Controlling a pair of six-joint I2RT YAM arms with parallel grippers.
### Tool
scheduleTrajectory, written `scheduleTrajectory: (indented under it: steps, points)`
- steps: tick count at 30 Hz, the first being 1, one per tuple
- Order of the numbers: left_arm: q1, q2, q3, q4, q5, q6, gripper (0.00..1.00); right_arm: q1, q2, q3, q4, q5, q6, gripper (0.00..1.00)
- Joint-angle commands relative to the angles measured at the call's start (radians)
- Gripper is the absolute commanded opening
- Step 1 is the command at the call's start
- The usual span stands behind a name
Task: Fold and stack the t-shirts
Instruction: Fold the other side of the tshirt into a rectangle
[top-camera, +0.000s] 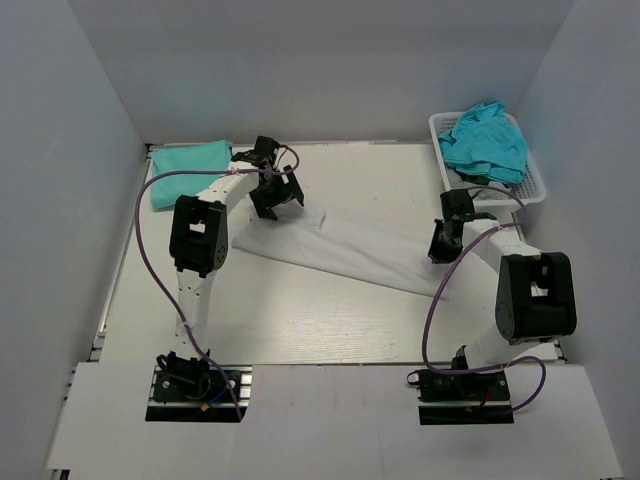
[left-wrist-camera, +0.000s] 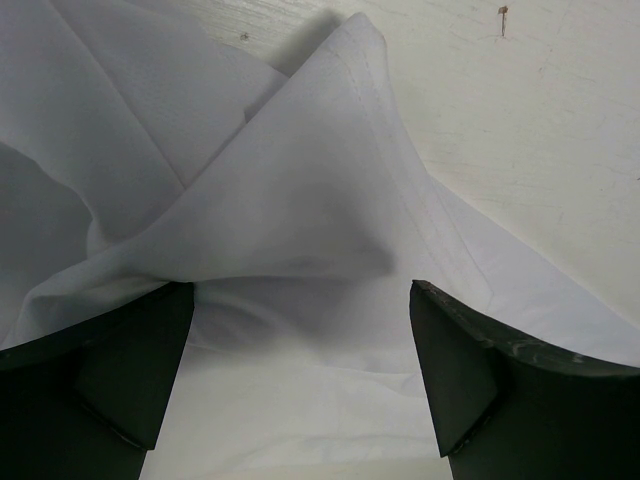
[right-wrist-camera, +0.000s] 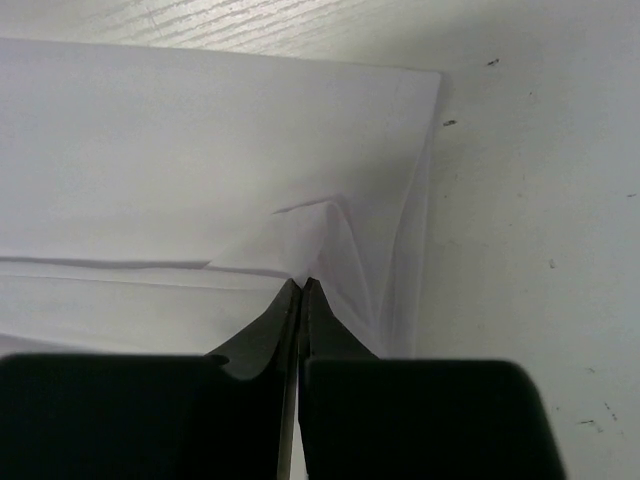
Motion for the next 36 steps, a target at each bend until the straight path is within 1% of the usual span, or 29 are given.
scheduleTrajectory:
  steps: [1,2,3,10,12,16,21,22,23,24,25,26,27,31,33,35,36]
  points:
    - [0.008,0.047,-0.045,-0.011,-0.044,0.024,1.0,-0.004,-0.037,0.039,-0.099,0.016,0.028,0.0]
    - [0.008,0.047,-0.054,-0.011,-0.044,0.024,1.0,-0.006,-0.045,0.062,-0.122,0.022,0.037,0.0]
    - [0.008,0.047,-0.054,-0.011,-0.044,0.024,1.0,-0.004,-0.071,0.068,-0.196,0.033,0.074,0.0]
    - [0.008,0.047,-0.054,-0.001,-0.044,0.024,1.0,-0.009,-0.097,0.116,-0.397,0.026,0.192,0.0]
    - [0.008,0.047,-0.054,-0.001,-0.044,0.024,1.0,-0.018,-0.09,0.122,-0.417,0.044,0.195,0.0]
    - [0.017,0.047,-0.054,-0.011,-0.053,0.033,1.0,-0.046,-0.016,0.133,-0.437,0.061,0.189,0.0]
    - [0.017,0.047,-0.045,-0.011,-0.053,0.044,1.0,-0.073,0.05,0.131,-0.396,0.088,0.174,0.0]
    - [0.017,0.047,-0.045,-0.011,-0.053,0.044,1.0,-0.072,0.053,0.143,-0.365,0.079,0.168,0.02]
    - [0.017,0.047,-0.045,-0.001,-0.053,0.044,1.0,-0.073,0.059,0.144,-0.322,0.075,0.157,0.08]
    - [0.017,0.047,-0.045,-0.001,-0.053,0.044,1.0,-0.073,0.061,0.148,-0.286,0.047,0.155,0.16]
    - [0.017,0.047,-0.045,-0.001,-0.053,0.044,1.0,-0.075,0.062,0.159,-0.269,0.036,0.146,0.27]
    - [0.017,0.047,-0.045,-0.001,-0.044,0.044,1.0,-0.073,0.068,0.163,-0.23,0.029,0.128,0.44]
    - [0.017,0.047,-0.045,-0.001,-0.044,0.053,1.0,-0.072,0.073,0.167,-0.221,0.027,0.12,0.54]
    - [0.017,0.047,-0.054,0.008,-0.044,0.053,1.0,-0.073,0.071,0.208,-0.212,0.07,0.085,0.64]
    - [0.017,0.047,-0.054,0.008,-0.024,0.053,1.0,-0.073,0.046,0.231,-0.215,0.072,0.054,0.66]
    - [0.017,0.047,-0.054,0.017,-0.024,0.053,1.0,-0.064,0.032,0.254,-0.225,0.001,0.024,0.68]
    - [0.017,0.047,-0.054,0.017,-0.024,0.053,1.0,-0.059,0.007,0.253,-0.225,-0.022,-0.014,0.74]
